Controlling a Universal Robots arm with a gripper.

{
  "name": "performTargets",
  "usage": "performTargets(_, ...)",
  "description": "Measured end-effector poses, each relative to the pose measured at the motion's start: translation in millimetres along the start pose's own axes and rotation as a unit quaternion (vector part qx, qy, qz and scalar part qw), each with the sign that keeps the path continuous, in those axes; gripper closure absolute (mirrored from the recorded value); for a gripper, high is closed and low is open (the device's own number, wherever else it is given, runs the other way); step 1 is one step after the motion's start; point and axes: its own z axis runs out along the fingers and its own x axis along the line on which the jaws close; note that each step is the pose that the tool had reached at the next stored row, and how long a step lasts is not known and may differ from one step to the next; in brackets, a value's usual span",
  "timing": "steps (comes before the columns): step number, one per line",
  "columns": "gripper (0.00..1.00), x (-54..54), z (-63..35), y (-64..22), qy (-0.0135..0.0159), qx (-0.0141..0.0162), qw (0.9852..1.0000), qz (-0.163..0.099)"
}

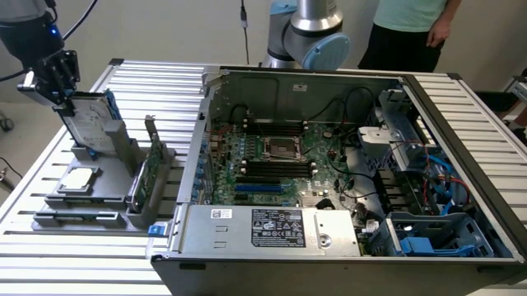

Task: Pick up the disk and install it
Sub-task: 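Pick up the disk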

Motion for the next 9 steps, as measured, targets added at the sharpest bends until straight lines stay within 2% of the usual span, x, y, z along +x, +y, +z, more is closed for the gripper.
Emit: performTargets(9,0.68,0.4,-11.4,0.2,0.0000,0.0000,1.0000,0.000)
